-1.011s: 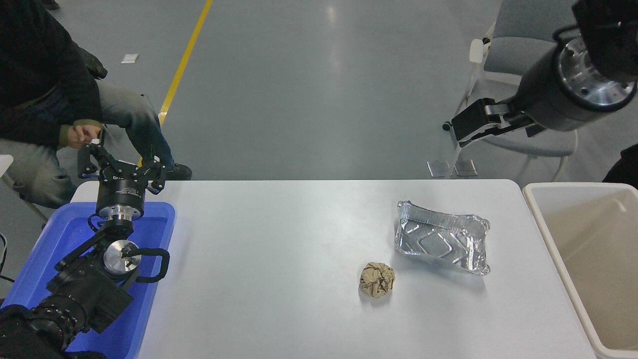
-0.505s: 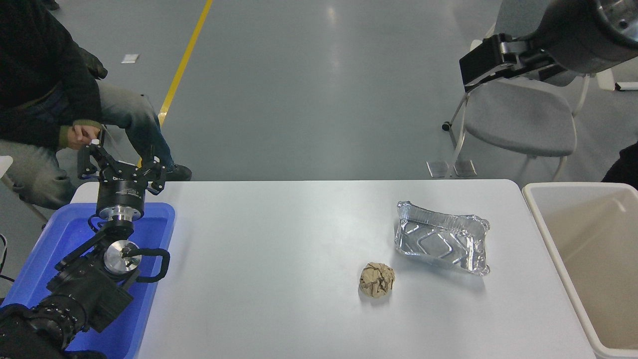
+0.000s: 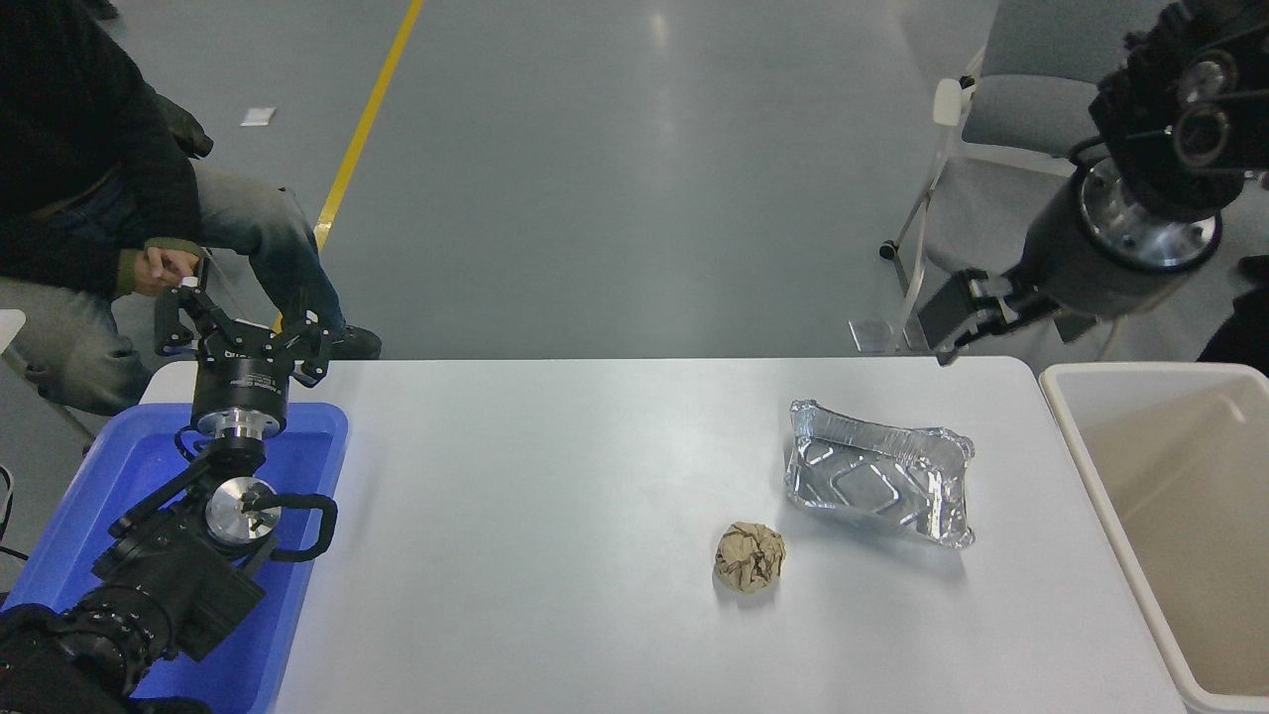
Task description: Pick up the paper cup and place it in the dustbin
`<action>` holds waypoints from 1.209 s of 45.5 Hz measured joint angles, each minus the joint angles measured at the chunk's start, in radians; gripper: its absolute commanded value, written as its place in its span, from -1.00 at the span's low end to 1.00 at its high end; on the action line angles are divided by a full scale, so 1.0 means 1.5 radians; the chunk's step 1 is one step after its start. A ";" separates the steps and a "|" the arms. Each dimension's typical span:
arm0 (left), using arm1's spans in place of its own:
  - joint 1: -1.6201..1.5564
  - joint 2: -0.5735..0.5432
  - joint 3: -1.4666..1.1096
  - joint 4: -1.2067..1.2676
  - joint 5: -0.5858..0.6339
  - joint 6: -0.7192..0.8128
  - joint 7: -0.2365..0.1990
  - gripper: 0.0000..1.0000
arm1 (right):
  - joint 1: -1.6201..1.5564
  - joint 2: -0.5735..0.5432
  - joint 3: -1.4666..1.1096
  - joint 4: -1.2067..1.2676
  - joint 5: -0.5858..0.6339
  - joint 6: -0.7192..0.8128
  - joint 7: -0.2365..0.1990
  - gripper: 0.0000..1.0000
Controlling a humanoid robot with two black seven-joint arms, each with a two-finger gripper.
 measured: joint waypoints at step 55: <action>0.000 0.000 0.000 0.000 0.000 0.000 0.000 0.98 | -0.053 -0.008 0.014 -0.047 -0.014 0.074 0.000 1.00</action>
